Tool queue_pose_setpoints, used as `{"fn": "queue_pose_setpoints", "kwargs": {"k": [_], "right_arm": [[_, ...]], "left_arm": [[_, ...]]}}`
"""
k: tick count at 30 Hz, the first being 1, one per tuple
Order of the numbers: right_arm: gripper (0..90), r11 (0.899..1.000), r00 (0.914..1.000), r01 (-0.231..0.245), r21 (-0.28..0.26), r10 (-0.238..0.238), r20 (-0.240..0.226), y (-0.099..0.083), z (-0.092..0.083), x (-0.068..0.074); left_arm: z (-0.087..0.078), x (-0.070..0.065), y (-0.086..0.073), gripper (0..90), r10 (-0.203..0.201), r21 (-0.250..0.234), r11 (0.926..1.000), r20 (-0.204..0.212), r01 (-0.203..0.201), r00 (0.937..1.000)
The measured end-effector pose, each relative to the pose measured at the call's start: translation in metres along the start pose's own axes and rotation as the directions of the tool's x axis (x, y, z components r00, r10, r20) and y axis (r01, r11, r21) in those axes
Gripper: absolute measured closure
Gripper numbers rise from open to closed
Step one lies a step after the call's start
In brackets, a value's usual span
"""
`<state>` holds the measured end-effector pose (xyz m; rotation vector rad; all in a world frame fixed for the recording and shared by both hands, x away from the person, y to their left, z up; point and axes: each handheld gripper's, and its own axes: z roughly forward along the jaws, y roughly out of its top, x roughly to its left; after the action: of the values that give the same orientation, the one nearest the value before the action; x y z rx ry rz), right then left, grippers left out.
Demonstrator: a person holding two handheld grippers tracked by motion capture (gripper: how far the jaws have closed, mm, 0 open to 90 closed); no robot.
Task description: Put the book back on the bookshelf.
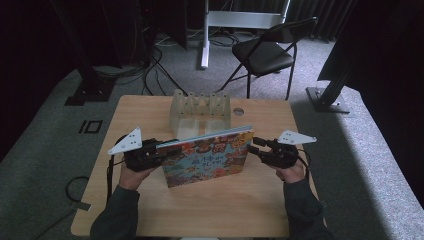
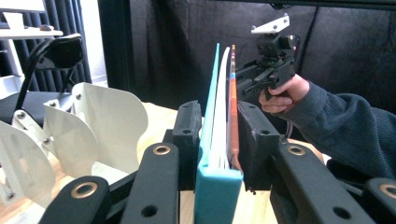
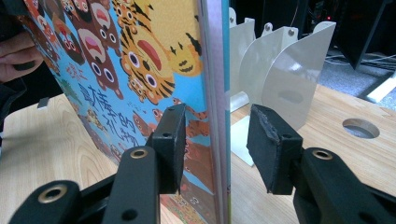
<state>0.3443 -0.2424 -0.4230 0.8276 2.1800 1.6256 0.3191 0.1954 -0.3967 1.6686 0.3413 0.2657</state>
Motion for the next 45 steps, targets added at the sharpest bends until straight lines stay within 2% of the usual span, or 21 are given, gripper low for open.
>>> {"fn": "queue_pose_setpoints", "kwargs": {"k": [10,27,29,33,36,39,45], "right_arm": [[56.7,1.000,1.0000,-0.007,0.001,0.007,0.001,-0.002,0.000,-0.002],[56.3,1.000,0.9999,-0.014,0.006,0.014,-0.001,-0.005,-0.001,-0.003],[56.3,1.000,0.9999,-0.016,0.005,0.016,-0.001,-0.005,-0.001,-0.003],[56.3,1.000,0.9998,-0.020,0.006,0.020,0.003,-0.006,-0.002,-0.004],[56.3,1.000,0.9997,-0.022,0.003,0.022,0.003,-0.007,-0.002,-0.005],[56.3,1.000,0.9997,-0.026,0.004,0.026,0.003,-0.007,-0.002,-0.005],[56.3,0.999,0.9995,-0.032,0.005,0.032,0.009,-0.009,-0.003,-0.007]], "left_arm": [[0.006,0.001,0.000,70.6,0.000,-0.013,0.9999,0.009,0.000,1.0000],[0.018,0.005,-0.003,73.9,0.002,-0.029,0.9996,0.048,-0.001,0.9988],[0.018,0.005,-0.003,74.9,0.004,-0.029,0.9996,0.047,-0.002,0.9989],[0.018,-0.002,-0.002,78.2,0.044,-0.023,0.9988,0.019,-0.043,0.9989],[0.018,-0.008,-0.004,80.1,0.045,-0.033,0.9984,-0.033,-0.046,0.9984],[0.019,-0.010,-0.006,80.4,0.044,-0.053,0.9975,-0.033,-0.046,0.9985],[0.019,-0.015,-0.006,80.3,0.044,-0.053,0.9975,-0.025,-0.045,0.9987]]}}
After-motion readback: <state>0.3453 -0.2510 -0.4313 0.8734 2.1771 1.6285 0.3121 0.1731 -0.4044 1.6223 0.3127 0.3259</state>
